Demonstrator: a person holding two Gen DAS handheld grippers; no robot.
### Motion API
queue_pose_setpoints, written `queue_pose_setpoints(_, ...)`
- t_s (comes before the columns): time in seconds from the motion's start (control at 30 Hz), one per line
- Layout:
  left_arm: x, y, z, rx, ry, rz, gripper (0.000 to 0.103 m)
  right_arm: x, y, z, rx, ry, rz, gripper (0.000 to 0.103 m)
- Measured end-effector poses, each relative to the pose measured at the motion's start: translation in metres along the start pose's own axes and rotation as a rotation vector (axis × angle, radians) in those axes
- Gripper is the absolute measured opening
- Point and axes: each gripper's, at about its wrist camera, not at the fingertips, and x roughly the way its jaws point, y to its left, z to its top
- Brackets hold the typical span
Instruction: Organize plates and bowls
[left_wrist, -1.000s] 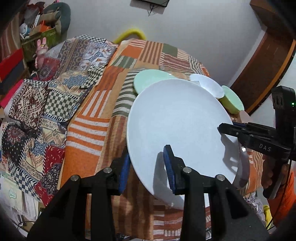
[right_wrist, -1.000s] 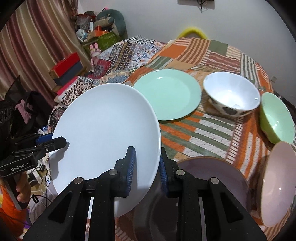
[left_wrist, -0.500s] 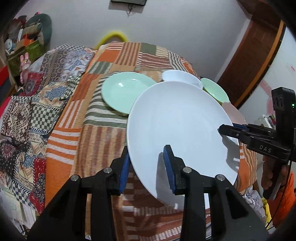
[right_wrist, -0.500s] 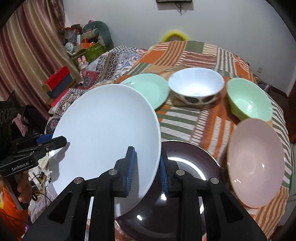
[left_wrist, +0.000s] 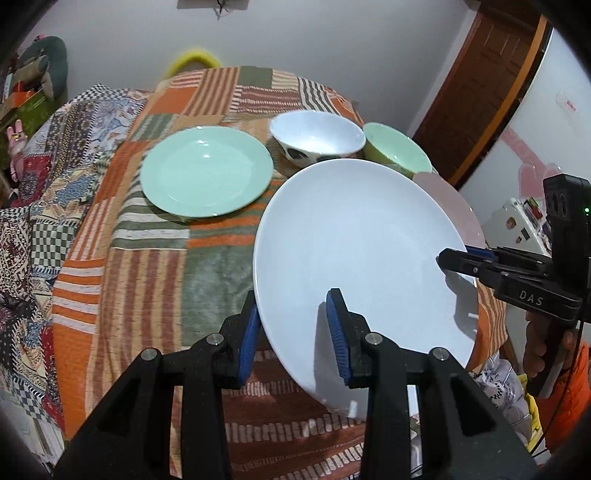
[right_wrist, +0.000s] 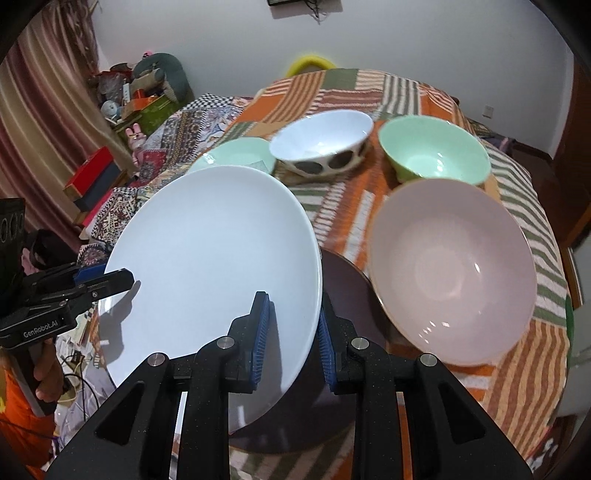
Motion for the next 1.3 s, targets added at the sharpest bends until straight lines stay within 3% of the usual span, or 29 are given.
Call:
queue_pose_setpoints(0.73,0.057,-0.014,-0.009,0.045,0.136,0.021,0.035,0.019,-0.026,-0.022,0.079,0.079,-0.005,0.023)
queue_pose_setpoints(1.3,0.073,-0.022,-0.008,0.06,0.154,0.024,0.037,0.012,-0.033,-0.025,0.082,0.066,-0.013,0.023)
